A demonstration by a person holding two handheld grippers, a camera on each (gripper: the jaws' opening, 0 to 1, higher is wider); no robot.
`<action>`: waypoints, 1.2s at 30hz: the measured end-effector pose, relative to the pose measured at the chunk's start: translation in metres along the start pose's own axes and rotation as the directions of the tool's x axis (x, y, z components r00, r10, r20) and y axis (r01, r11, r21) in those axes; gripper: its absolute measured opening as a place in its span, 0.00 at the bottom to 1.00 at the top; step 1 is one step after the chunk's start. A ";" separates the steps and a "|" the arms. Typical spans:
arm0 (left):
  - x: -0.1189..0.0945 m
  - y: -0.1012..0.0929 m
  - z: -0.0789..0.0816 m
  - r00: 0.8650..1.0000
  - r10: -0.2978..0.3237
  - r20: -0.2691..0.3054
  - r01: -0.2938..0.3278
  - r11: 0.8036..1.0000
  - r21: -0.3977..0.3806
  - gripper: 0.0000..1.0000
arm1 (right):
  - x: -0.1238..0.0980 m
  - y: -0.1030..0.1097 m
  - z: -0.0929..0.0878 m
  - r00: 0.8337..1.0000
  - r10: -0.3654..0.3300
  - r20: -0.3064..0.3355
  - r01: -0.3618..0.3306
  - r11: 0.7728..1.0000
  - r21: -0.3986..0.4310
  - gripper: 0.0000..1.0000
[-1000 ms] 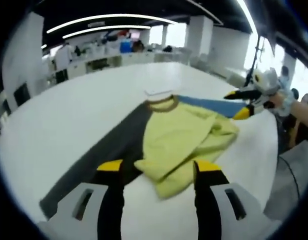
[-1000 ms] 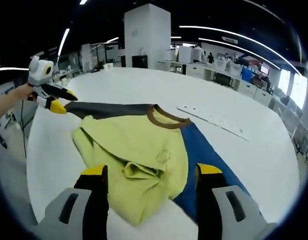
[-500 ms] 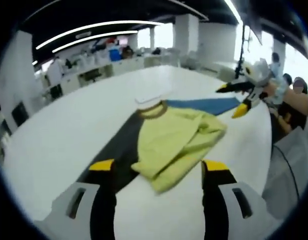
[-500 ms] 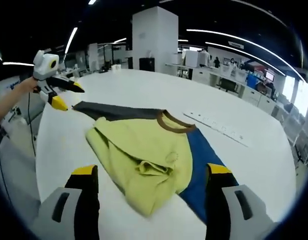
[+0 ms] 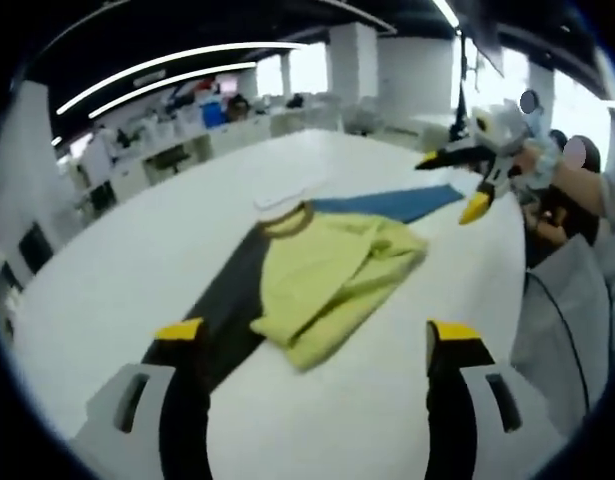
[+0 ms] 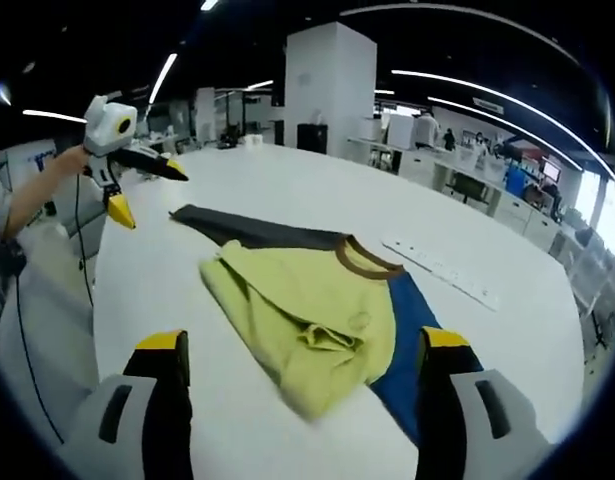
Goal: Fold the garment on the visible template until the final outline fits inside the template.
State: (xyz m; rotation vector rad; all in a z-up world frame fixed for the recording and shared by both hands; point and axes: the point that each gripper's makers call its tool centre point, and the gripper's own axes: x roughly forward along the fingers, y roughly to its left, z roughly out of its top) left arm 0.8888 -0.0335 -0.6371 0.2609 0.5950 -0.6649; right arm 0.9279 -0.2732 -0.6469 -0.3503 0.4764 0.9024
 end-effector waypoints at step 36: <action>-0.032 -0.041 -0.009 1.000 -0.030 -0.009 0.030 1.000 0.000 1.00 | -0.056 0.035 -0.002 0.999 -0.020 0.032 0.020 1.000 -0.013 1.00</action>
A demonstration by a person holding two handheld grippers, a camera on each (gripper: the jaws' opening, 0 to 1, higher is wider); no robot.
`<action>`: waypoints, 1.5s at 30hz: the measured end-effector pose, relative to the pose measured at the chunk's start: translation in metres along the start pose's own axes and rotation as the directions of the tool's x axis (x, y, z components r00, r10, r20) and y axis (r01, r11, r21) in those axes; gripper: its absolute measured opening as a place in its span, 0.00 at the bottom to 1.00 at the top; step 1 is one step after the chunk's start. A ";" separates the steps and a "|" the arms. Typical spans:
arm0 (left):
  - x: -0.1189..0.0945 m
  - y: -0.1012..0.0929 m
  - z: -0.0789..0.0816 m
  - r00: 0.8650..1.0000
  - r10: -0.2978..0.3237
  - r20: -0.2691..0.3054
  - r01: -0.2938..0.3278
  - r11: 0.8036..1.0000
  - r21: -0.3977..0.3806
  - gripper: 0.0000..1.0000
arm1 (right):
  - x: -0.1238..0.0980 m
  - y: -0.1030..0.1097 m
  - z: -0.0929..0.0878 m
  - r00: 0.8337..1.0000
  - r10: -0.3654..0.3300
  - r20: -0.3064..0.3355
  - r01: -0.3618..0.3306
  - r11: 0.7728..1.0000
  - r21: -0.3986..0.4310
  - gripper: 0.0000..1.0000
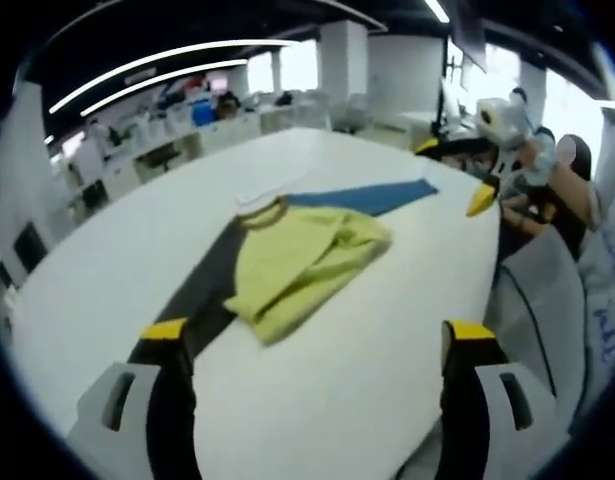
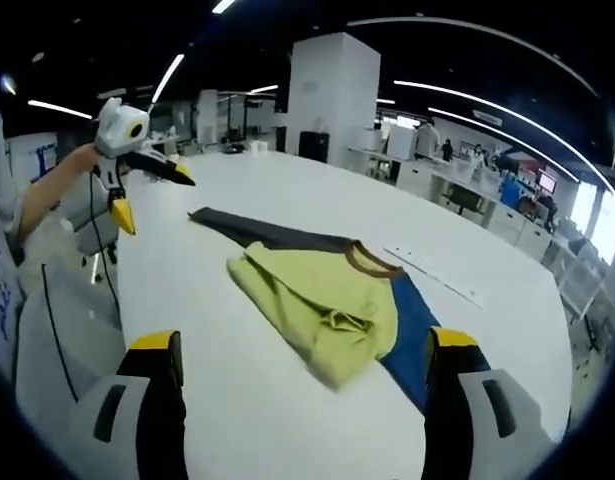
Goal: Fold the garment on the visible template until the final outline fits inside the template.
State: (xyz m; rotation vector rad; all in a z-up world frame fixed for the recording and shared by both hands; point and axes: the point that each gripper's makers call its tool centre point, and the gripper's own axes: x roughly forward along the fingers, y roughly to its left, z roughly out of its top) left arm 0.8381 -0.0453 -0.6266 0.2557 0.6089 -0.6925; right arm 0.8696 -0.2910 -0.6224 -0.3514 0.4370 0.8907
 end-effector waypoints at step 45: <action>0.075 0.062 -0.036 0.998 0.037 -0.052 -0.046 0.981 -0.188 0.37 | 0.093 -0.023 -0.024 0.996 0.081 -0.040 -0.076 0.991 0.109 0.37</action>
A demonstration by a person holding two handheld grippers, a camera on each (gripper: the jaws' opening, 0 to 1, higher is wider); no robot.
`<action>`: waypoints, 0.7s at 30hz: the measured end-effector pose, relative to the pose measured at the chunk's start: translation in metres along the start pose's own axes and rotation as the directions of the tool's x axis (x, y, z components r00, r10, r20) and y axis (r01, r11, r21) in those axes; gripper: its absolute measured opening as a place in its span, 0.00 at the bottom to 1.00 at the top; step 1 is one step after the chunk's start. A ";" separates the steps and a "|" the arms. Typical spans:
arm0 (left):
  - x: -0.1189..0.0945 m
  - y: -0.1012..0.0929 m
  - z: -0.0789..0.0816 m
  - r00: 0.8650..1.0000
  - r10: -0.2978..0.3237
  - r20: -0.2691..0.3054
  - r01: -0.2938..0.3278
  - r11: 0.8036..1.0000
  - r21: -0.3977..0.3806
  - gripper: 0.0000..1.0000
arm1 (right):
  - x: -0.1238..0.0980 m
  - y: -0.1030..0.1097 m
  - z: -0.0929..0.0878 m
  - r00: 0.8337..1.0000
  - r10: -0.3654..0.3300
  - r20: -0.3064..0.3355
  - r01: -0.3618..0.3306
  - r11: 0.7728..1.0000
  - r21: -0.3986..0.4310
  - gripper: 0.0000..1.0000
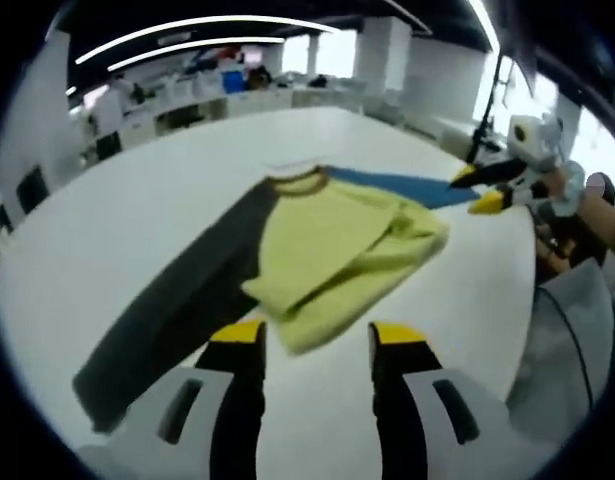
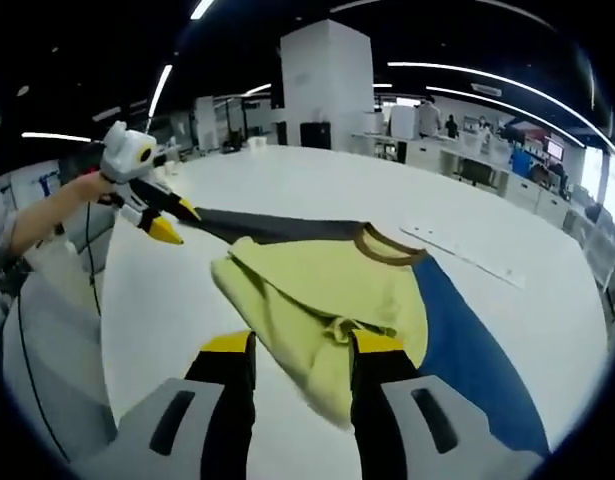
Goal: Fold the garment on the visible template until the final outline fits inside the template.
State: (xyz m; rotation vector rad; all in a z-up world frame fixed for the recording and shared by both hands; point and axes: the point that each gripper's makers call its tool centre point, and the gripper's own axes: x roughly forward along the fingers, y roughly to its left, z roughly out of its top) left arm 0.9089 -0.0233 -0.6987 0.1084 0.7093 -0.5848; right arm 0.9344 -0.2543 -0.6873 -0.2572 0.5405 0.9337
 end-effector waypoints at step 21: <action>0.024 0.011 -0.006 1.000 0.020 -0.003 -0.021 0.998 -0.058 0.32 | 0.055 -0.024 -0.022 0.997 -0.019 -0.075 0.025 0.997 0.076 0.19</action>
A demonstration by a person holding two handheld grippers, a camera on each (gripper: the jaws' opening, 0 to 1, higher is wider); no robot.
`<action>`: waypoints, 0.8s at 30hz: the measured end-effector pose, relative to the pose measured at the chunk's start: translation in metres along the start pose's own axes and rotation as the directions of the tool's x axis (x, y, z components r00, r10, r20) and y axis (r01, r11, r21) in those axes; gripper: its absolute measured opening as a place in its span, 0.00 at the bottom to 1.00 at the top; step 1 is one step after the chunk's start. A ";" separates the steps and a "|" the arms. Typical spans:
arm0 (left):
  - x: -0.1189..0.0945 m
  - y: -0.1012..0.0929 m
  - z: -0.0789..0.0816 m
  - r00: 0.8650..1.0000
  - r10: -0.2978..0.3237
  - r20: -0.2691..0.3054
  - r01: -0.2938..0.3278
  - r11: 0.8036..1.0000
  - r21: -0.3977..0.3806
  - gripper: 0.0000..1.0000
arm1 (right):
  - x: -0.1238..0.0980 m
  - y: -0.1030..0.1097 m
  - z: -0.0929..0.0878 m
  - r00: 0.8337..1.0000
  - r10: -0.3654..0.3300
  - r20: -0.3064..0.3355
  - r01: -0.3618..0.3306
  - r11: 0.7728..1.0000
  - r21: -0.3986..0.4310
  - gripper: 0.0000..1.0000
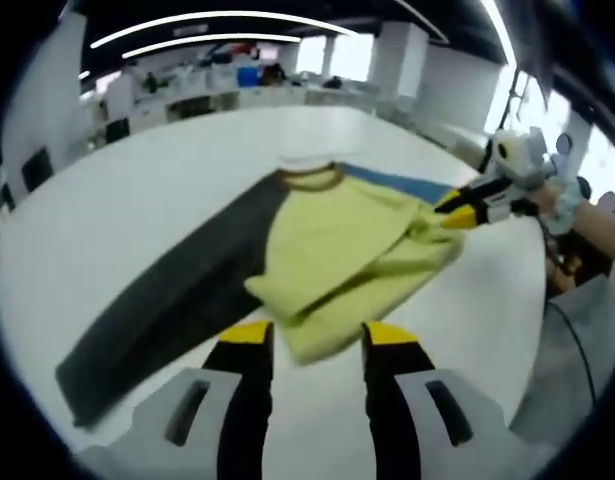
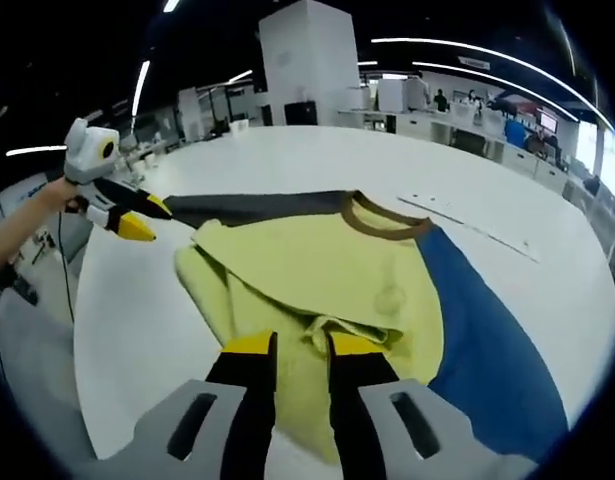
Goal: Fold the garment on the visible template until the final outline fits inside the template.
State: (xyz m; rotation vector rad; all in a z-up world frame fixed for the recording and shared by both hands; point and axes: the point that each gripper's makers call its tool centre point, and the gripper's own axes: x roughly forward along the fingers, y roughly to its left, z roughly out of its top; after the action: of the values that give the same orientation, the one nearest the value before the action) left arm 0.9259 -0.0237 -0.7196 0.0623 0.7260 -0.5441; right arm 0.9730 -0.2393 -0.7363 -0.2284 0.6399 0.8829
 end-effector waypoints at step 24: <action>0.032 0.008 -0.014 0.996 0.084 -0.026 -0.084 0.996 -0.009 0.22 | 0.010 -0.002 -0.009 0.999 -0.018 -0.030 0.017 1.000 -0.009 0.06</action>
State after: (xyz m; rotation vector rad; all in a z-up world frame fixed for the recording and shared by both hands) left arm 0.9410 -0.0276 -0.7519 0.0900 0.7474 -0.4599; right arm 0.9756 -0.2378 -0.7499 -0.2551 0.6609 0.8669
